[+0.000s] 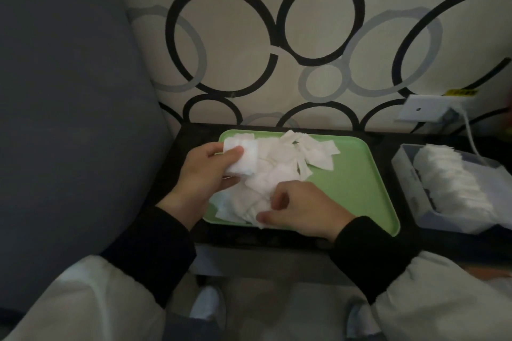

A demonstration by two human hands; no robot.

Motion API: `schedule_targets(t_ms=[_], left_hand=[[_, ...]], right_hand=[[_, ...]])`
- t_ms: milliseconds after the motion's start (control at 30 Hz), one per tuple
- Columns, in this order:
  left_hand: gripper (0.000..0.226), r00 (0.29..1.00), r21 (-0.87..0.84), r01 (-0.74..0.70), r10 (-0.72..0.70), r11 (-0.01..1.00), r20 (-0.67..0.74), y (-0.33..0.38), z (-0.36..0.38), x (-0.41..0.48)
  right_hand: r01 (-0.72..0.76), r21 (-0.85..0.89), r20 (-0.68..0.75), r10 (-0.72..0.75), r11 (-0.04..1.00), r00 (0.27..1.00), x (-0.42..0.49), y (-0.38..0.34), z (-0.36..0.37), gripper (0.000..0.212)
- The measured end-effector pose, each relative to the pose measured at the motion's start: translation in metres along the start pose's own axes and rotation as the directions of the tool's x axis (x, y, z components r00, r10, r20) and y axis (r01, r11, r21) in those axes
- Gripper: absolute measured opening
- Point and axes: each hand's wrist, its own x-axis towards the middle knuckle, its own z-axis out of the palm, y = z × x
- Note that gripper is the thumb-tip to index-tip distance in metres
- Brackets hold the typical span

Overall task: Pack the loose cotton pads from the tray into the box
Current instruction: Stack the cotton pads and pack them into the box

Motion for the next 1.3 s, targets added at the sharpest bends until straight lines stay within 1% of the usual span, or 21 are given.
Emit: schedule_targets(t_ms=[67,133,200,300,400,467,567,633,700,800,867,933,1033,1200,1300], left_hand=[[0.022,1.0,0.0,-0.001,0.001,1.0,0.002,0.001,-0.002,0.0],[0.024,1.0,0.002,-0.003,0.003,1.0,0.023,0.001,-0.004,0.001],[0.026,1.0,0.012,-0.004,0.003,1.0,0.031,0.001,-0.005,0.002],[0.025,1.0,-0.001,-0.013,0.013,1.0,0.022,0.001,-0.007,0.004],[0.027,1.0,0.006,-0.012,0.011,1.0,0.023,0.0,-0.009,0.005],[0.028,1.0,0.027,-0.011,0.011,1.0,0.027,-0.002,-0.01,0.005],[0.024,0.999,0.061,-0.029,0.027,0.998,0.042,-0.005,-0.007,0.003],[0.02,0.997,0.086,-0.031,0.025,0.996,0.067,-0.006,-0.003,0.001],[0.019,0.995,0.117,-0.022,0.01,0.993,0.1,-0.009,0.001,0.001],[0.013,0.987,0.162,-0.012,-0.014,0.987,0.158,-0.011,0.012,-0.002],[0.012,0.977,0.171,-0.016,-0.021,0.985,0.211,-0.012,0.019,-0.004],[0.013,0.963,0.168,-0.019,-0.027,0.986,0.267,-0.011,0.026,-0.007],[0.008,0.94,0.147,-0.014,-0.037,0.989,0.339,-0.009,0.036,-0.011],[0.014,0.922,0.181,-0.038,-0.035,0.983,0.386,-0.009,0.04,-0.013],[0.014,0.918,0.192,-0.037,-0.043,0.981,0.394,-0.01,0.039,-0.013]], right_hand=[[0.015,-0.127,0.008,-0.014,0.992,1.0,0.001,-0.005,0.013,0.046],[0.058,-0.205,-0.005,-0.06,0.977,0.998,0.003,-0.005,0.021,0.046],[0.068,-0.179,-0.011,-0.071,0.981,0.997,0.004,-0.003,0.021,0.037],[0.095,-0.095,0.026,-0.093,0.991,0.995,0.005,0.004,0.014,0.023],[0.12,-0.051,0.03,-0.118,0.991,0.993,0.007,0.012,0.001,0.016],[0.112,0.064,0.021,-0.114,0.992,0.993,0.007,0.018,-0.012,0.014],[0.057,0.325,-0.077,-0.034,0.944,0.996,0.004,0.026,-0.031,0.012],[0.027,0.533,-0.119,0.044,0.846,0.992,0.001,0.028,-0.04,0.01],[0.029,0.685,-0.113,0.067,0.728,0.991,-0.001,0.029,-0.045,0.009],[0.037,0.805,-0.054,0.012,0.592,0.998,-0.003,0.026,-0.049,0.014],[0.046,0.826,-0.035,-0.032,0.562,0.999,-0.003,0.021,-0.047,0.027],[0.083,0.811,-0.082,-0.028,0.579,0.996,-0.002,0.018,-0.045,0.03],[0.114,0.771,-0.15,0.005,0.627,0.989,0.0,0.017,-0.048,0.024],[0.102,0.687,-0.179,0.032,0.719,0.983,-0.001,0.018,-0.052,0.026],[0.093,0.659,-0.187,0.042,0.746,0.981,0.0,0.019,-0.052,0.028]])
